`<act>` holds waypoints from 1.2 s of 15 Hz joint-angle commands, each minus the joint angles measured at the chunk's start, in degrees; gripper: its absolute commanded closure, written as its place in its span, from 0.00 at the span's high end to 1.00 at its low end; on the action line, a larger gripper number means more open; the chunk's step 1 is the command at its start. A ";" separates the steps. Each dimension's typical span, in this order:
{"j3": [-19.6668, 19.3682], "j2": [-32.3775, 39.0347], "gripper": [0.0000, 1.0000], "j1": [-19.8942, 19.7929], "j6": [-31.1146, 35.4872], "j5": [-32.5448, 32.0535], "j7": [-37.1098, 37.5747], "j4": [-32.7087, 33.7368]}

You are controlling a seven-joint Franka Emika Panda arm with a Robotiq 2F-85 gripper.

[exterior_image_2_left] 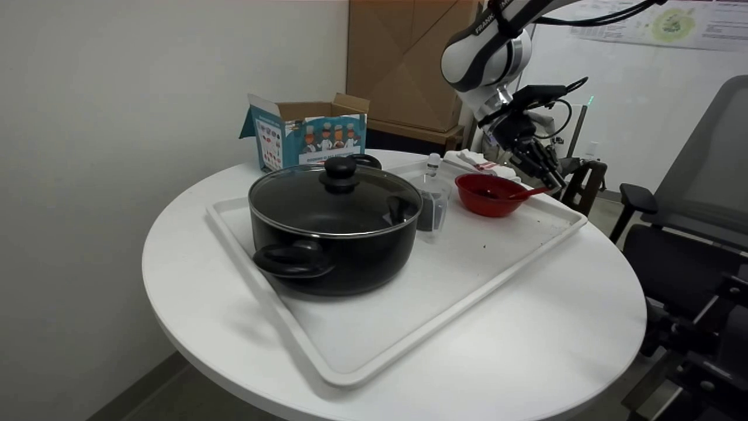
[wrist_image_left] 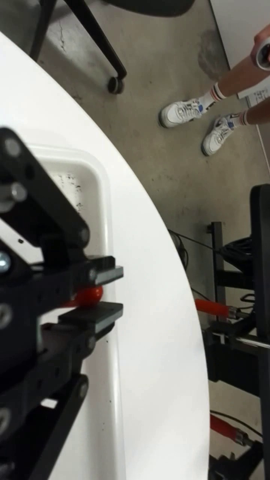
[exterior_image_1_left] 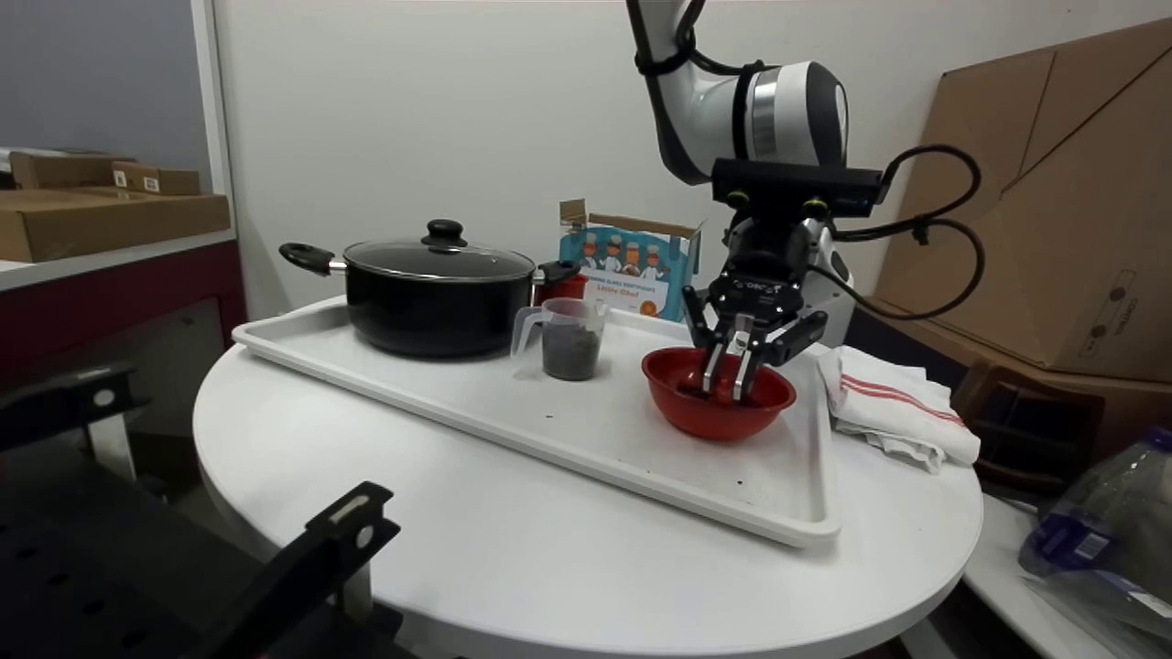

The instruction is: Use the spoon to scoop some things from the bowl and put in the jug

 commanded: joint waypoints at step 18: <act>3.37 -15.13 0.05 3.33 16.44 -1.43 -1.27 -20.82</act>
